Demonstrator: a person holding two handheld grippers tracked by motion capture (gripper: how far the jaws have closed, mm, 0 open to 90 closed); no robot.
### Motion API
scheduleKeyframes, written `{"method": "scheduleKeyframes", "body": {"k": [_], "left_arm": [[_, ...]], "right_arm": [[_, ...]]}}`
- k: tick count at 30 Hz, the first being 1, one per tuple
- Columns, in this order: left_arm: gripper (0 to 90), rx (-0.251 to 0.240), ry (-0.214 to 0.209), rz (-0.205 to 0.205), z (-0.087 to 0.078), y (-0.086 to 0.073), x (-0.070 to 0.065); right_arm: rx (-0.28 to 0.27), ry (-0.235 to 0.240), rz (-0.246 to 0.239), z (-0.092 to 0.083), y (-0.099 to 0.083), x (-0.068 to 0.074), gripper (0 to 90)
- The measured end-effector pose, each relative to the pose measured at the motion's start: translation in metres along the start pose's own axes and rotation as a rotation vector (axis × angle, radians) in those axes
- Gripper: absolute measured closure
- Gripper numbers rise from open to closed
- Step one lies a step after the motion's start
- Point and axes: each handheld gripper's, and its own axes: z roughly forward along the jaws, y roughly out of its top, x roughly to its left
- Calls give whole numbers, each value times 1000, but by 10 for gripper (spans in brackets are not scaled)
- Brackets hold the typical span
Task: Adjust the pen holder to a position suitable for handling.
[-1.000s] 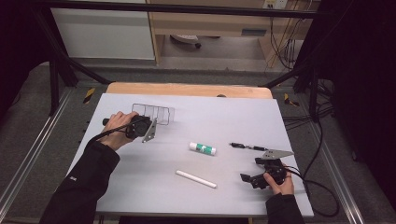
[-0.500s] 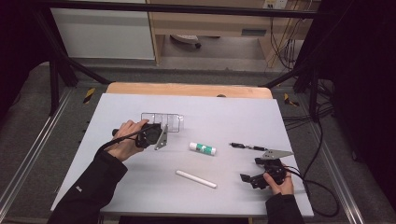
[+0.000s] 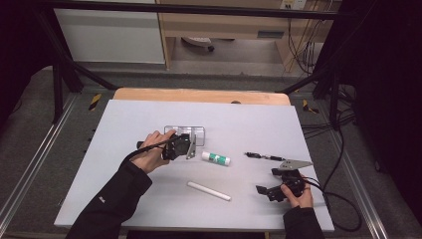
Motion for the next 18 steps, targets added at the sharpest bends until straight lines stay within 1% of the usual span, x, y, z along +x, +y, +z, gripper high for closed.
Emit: {"method": "scheduleKeyframes", "body": {"k": [5,9,14,15,18], "left_arm": [[882,20,-21,-11,0,7,0],[882,29,-35,-11,3,11,0],[881,32,-40,-5,5,15,0],[879,25,-36,-4,6,15,0],[870,35,-27,-9,6,16,2]], "right_arm": [[-2,0,0,0,0,0,5],[-2,0,1,0,0,0,5],[0,1,-1,0,0,0,5],[0,0,0,0,0,0,5],[-2,0,0,0,0,0,5]]}}
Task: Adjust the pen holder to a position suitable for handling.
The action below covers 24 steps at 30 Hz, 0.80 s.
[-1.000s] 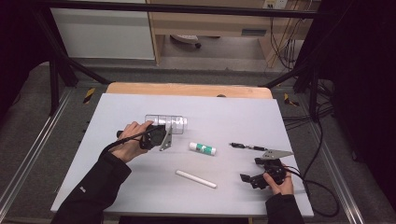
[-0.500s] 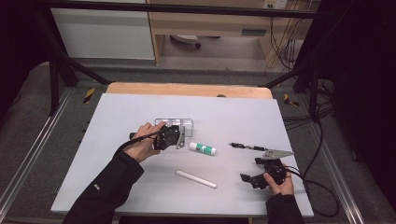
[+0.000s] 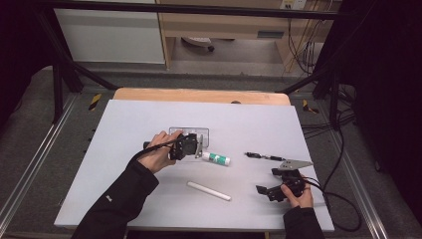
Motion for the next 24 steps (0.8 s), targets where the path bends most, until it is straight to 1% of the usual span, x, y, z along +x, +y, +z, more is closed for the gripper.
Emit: {"method": "scheduleKeyframes", "body": {"k": [2,5,6,7,8,9,11,12,14,15,16,17,19,20,21,22,23,24], "left_arm": [[864,-8,3,-5,0,-1,2],[841,-18,37,-2,1,-3,4],[832,-30,65,-8,2,-5,6],[823,-30,65,-8,2,-5,6],[816,-40,79,-19,4,-6,10],[807,-40,79,-19,4,-6,10],[789,-53,97,-27,6,-8,14],[780,-63,104,-43,8,-9,15],[761,-69,122,-42,11,-10,18],[753,-70,133,-34,12,-10,19],[753,-66,134,-43,13,-10,20],[746,-65,141,-36,14,-10,20],[732,-69,147,-35,15,-11,22],[730,-81,144,-48,15,-12,22],[709,-80,148,-44,13,-12,23],[674,-85,155,-50,12,-12,23],[647,-98,162,-56,10,-13,23],[647,-121,167,-78,8,-14,23]], "right_arm": [[0,-1,0,0,0,0,5],[0,-1,0,0,0,0,5],[-1,0,0,0,0,0,5],[0,-1,0,0,0,0,5],[0,-1,-1,0,0,0,5],[0,-2,-1,0,0,0,5],[-1,0,-2,0,0,0,5],[-3,0,-4,0,0,0,5],[-1,0,-1,0,0,0,5],[1,0,0,0,0,0,5],[1,0,0,0,0,0,5],[1,0,0,0,0,0,5],[-4,0,-5,0,0,0,5],[-6,0,-2,-1,0,0,5],[-6,0,-2,-1,0,0,5],[-5,0,-2,-1,0,0,5],[-5,-1,-2,-1,0,0,5],[-5,-1,-2,-1,0,0,5]]}}
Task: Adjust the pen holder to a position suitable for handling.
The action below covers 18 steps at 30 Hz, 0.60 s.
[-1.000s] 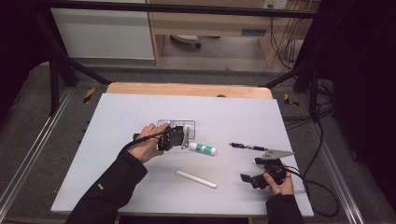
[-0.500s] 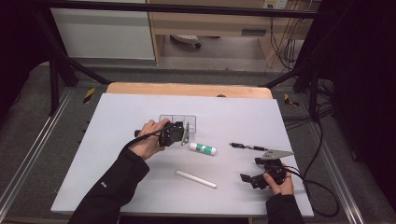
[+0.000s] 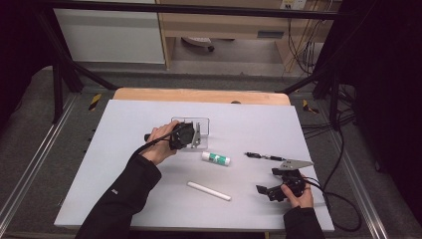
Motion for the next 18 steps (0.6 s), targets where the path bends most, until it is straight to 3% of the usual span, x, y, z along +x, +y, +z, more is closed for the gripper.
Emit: {"method": "scheduleKeyframes", "body": {"k": [2,5,10,16,18], "left_arm": [[556,-28,2,-33,-7,-2,2],[507,-79,6,-88,-17,-7,2],[371,-124,15,-174,-30,-21,-4],[276,-131,32,-275,-41,-43,-14],[226,-135,29,-327,-44,-51,-17]], "right_arm": [[-2,0,-2,0,0,0,5],[-1,0,1,-1,0,0,5],[2,-3,-2,0,0,0,4],[-2,-4,-3,-1,0,0,5],[-2,-7,-2,0,0,0,4]]}}
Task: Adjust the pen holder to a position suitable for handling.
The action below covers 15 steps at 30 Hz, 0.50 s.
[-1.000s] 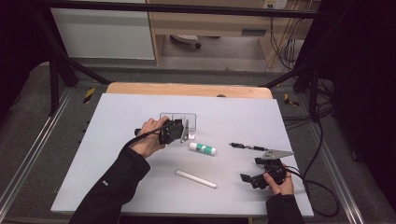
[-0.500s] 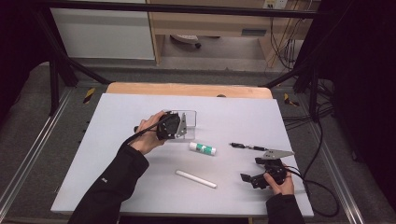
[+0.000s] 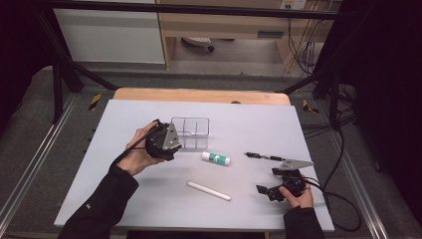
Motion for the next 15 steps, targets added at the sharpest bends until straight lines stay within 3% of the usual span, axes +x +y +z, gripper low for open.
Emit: {"method": "scheduleKeyframes", "body": {"k": [3,10,15], "left_arm": [[215,-12,-12,-62,-5,-14,-2],[136,-39,-43,-247,-12,-49,-12],[116,-38,-64,-349,-13,-74,-21]], "right_arm": [[-3,1,0,0,0,0,5],[-6,-16,4,0,0,0,5],[-11,-18,13,0,1,0,4]]}}
